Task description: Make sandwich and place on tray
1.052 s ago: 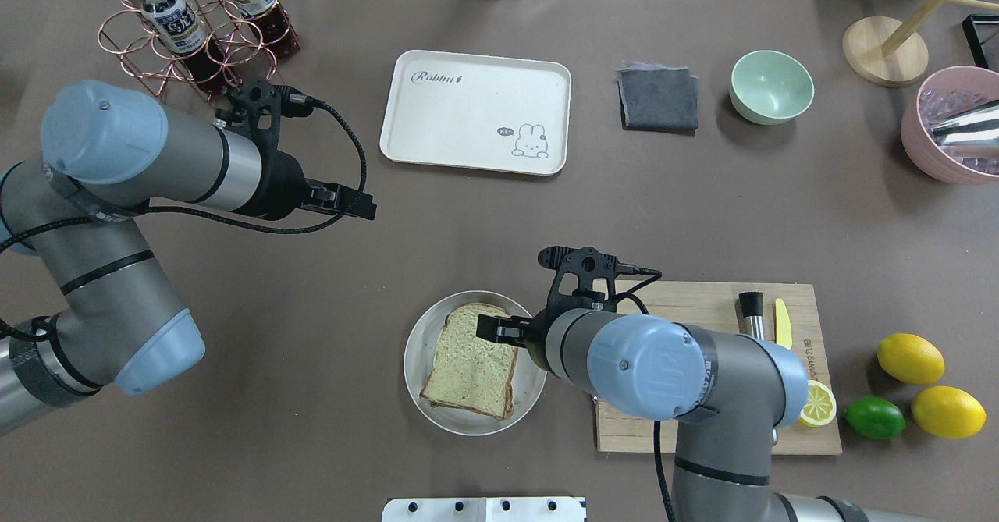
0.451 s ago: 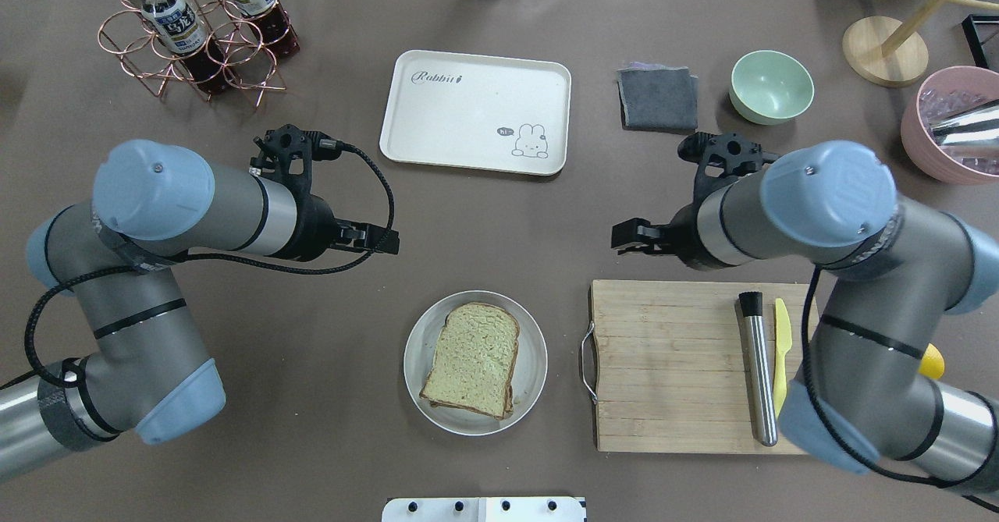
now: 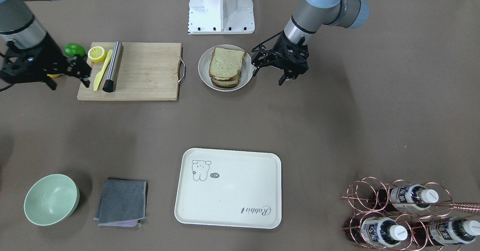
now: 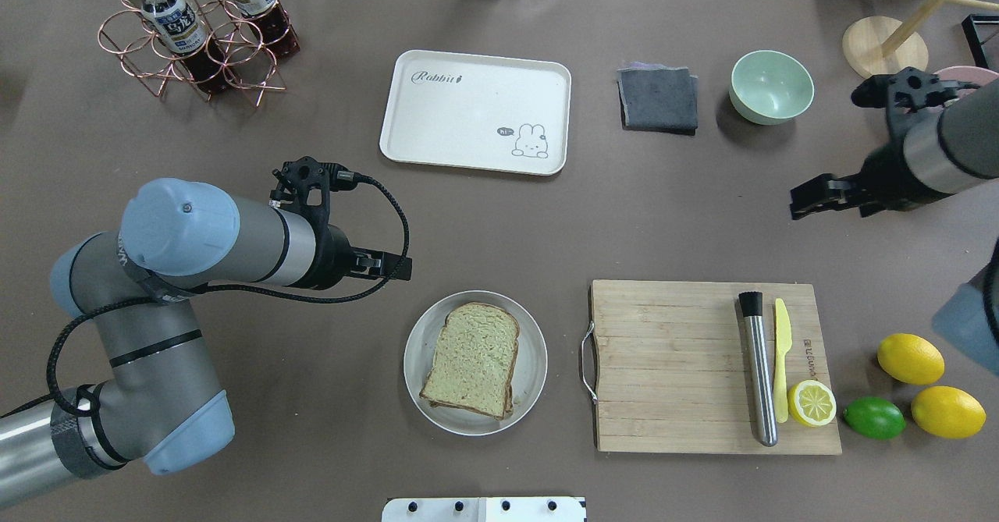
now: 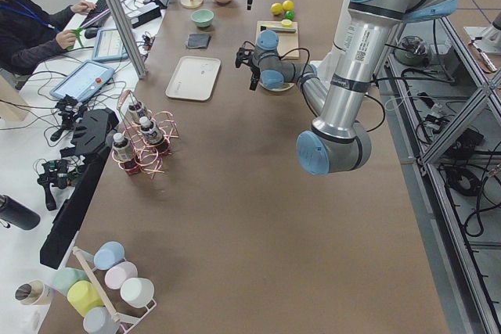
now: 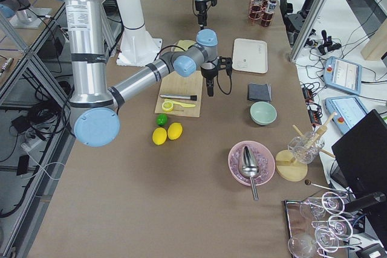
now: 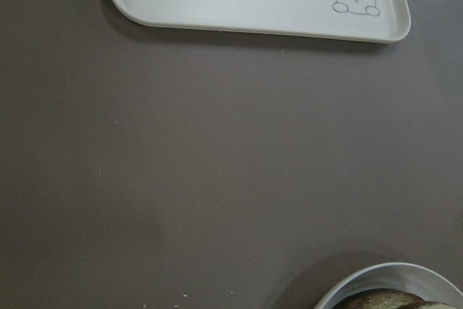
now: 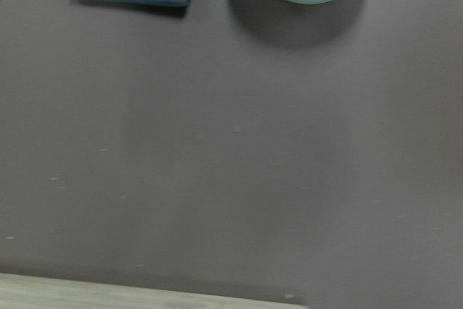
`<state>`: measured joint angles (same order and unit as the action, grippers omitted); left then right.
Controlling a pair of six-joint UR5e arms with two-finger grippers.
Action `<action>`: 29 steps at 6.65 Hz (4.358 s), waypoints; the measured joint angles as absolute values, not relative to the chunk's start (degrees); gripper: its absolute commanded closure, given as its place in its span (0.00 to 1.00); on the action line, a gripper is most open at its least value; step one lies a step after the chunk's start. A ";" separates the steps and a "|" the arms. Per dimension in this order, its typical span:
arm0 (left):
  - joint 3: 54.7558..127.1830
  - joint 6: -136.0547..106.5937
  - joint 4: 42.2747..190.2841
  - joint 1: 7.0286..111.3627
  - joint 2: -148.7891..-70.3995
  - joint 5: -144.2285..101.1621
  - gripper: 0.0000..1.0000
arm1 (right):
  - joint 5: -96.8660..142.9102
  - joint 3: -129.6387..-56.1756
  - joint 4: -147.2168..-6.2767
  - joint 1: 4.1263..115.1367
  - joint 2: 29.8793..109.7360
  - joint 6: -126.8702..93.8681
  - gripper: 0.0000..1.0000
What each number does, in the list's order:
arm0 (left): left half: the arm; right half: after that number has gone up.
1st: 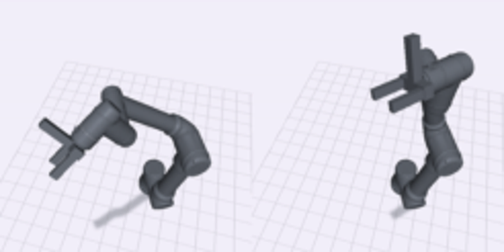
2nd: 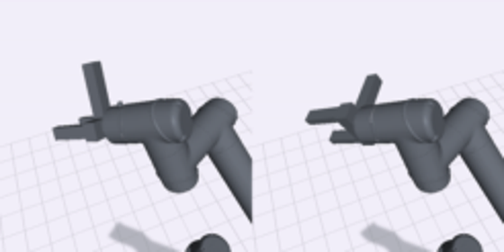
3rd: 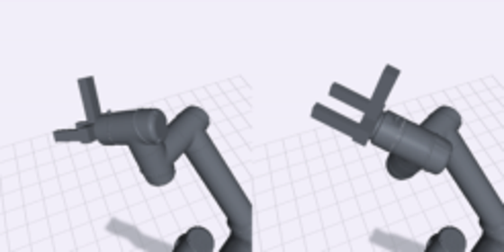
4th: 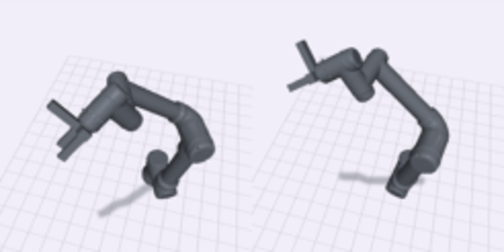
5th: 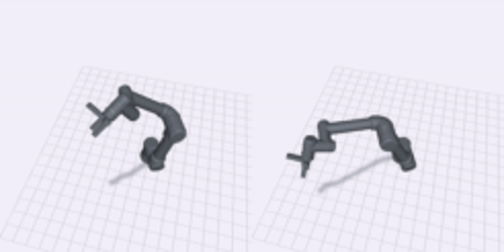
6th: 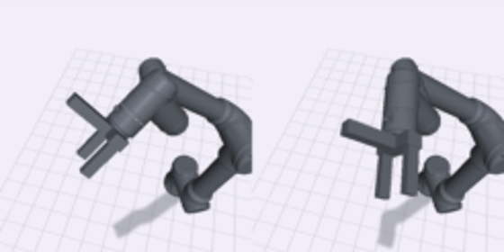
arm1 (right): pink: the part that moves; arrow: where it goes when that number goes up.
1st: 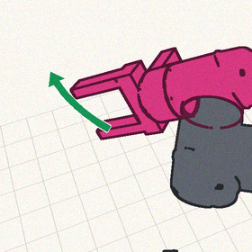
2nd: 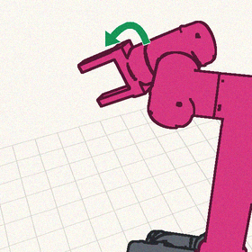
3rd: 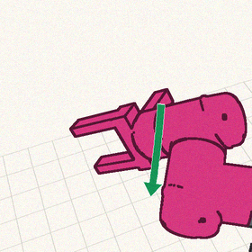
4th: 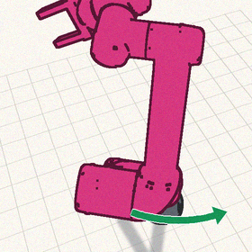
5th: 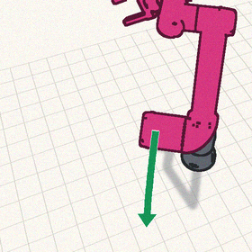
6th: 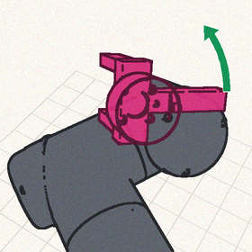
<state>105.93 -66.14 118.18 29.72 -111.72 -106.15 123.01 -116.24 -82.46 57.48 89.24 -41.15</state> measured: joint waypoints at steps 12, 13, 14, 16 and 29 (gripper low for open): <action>100.60 -69.79 121.31 21.86 -111.51 -103.26 0.56 | 128.65 -97.90 -101.18 93.07 91.43 19.16 0.00; 100.62 -69.76 121.32 21.41 -111.66 -103.27 0.56 | 128.67 -97.74 -101.11 93.08 91.36 19.16 0.00; 100.72 -69.72 121.38 20.88 -111.81 -103.27 0.57 | 128.67 -97.71 -101.08 93.08 91.33 19.14 0.00; 100.66 -69.72 122.76 20.42 -111.87 -103.27 0.67 | 128.67 -97.67 -101.08 93.08 91.34 19.08 0.00; 100.66 -69.49 125.46 23.74 -112.55 -107.88 1.00 | 128.62 -96.25 -101.08 93.08 91.53 18.46 0.00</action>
